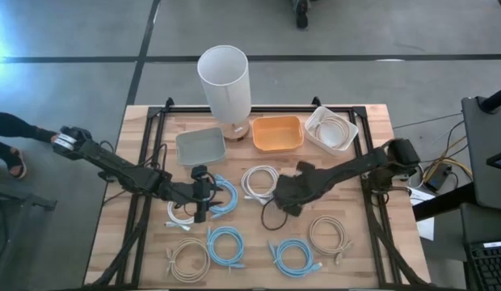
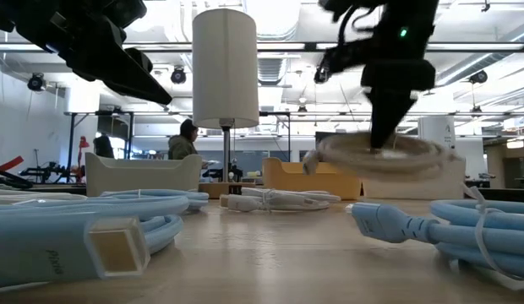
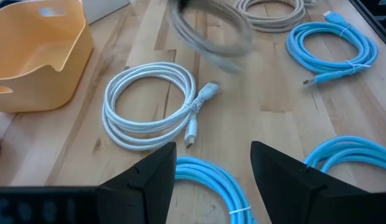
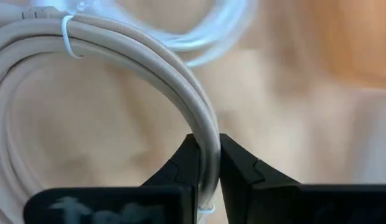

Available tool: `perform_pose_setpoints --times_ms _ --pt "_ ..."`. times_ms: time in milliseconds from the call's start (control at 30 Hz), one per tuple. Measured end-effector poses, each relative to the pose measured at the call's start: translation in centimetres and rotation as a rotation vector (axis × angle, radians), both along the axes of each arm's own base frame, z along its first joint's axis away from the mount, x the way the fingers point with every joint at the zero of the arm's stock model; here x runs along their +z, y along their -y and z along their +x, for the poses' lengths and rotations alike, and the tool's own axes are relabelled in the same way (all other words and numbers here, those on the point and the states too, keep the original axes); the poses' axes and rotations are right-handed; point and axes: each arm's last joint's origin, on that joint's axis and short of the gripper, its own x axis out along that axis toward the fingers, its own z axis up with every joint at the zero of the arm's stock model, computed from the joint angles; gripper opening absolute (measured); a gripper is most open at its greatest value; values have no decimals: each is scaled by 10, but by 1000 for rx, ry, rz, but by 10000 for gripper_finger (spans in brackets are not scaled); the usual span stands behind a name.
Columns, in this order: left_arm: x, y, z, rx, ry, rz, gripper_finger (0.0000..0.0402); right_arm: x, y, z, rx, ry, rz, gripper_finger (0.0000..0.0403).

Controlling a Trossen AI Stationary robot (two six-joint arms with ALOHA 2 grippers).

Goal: Sort HDMI cables
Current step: Put the brown HDMI cable into the white bin

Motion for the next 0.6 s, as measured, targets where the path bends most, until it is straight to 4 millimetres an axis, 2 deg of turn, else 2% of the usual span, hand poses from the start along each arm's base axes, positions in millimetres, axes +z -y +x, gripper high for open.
perform_pose_setpoints --times_ms 300,467,600 --pt "0 0 0 -1 1 2 213 50 42 -34 -98 46 -339 43" --pt "0 0 0 0 1 3 213 67 74 -52 -208 56 -421 40" --pt "0 0 0 -1 1 3 213 72 102 -70 -318 17 -450 39"
